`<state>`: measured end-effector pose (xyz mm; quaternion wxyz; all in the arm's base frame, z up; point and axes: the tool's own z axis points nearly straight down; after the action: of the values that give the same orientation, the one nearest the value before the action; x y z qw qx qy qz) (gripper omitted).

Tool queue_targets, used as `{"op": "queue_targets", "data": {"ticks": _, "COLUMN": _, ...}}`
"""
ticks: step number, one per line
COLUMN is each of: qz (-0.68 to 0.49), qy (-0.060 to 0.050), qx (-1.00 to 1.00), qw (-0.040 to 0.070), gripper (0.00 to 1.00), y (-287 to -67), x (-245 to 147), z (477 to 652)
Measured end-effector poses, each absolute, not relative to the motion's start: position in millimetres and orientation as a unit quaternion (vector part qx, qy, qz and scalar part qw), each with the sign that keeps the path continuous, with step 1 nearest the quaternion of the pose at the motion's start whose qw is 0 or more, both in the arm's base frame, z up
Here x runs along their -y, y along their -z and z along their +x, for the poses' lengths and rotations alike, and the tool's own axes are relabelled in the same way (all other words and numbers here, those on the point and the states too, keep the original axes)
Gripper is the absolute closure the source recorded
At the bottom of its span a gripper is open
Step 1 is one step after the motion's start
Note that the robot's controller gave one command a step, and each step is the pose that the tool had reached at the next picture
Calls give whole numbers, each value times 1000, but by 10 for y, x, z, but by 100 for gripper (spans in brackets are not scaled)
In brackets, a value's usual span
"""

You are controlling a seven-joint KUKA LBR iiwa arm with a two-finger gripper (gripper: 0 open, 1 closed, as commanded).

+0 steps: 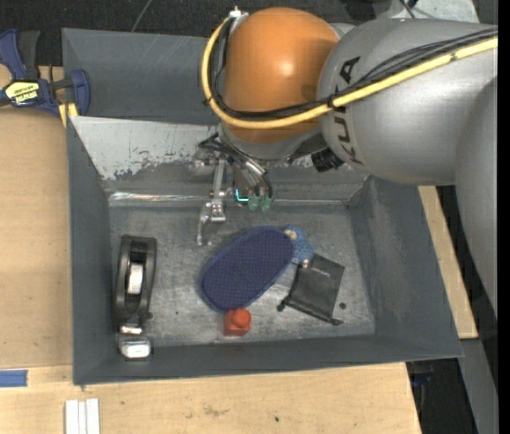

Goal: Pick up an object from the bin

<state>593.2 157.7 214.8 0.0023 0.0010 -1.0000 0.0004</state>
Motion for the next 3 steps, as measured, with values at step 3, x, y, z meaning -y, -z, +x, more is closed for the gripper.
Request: {"op": "queue_targets", "data": {"ticks": 3, "qz": 598, "qy": -1, "qx": 801, "qw": -3, "gripper": 0, "y": -1104, "x": -986, "z": 5687}}
